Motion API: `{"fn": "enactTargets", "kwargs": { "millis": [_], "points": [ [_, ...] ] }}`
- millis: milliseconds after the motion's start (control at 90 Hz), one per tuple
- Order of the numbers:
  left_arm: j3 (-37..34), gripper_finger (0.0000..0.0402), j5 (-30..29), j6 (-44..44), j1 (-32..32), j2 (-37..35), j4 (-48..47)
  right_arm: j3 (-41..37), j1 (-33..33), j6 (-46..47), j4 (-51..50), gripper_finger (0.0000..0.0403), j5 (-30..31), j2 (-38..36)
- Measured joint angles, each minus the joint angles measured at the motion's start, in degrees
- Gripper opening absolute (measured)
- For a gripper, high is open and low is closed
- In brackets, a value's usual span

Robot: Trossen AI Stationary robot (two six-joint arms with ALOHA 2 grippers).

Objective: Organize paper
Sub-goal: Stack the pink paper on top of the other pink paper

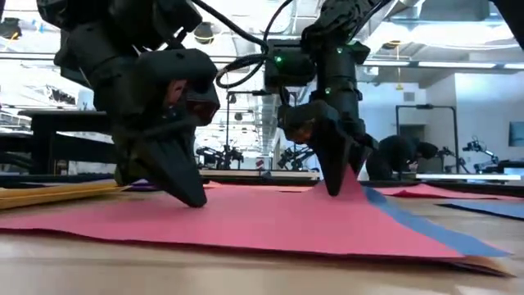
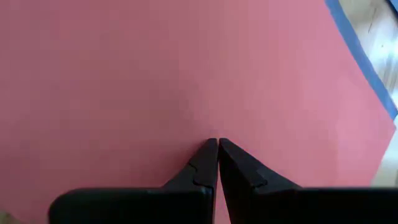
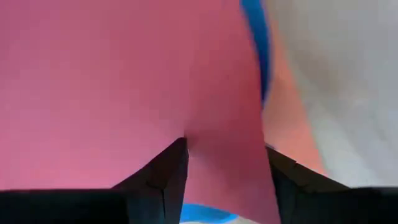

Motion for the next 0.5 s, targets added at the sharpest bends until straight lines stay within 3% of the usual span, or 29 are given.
{"fn": "enactTargets", "kwargs": {
  "millis": [200, 500],
  "points": [
    [-0.1, 0.0, 0.0, 1.3, 0.0, 0.1, 0.9, 0.0, 0.3, 0.6, 0.4, 0.0142, -4.0, -3.3],
    [-0.2, 0.0, 0.0, 2.7, 0.0, 0.2, 1.0, 0.1, 0.4, 0.0, -1.9, 0.0142, -4.3, -10.9]
  ]
}}
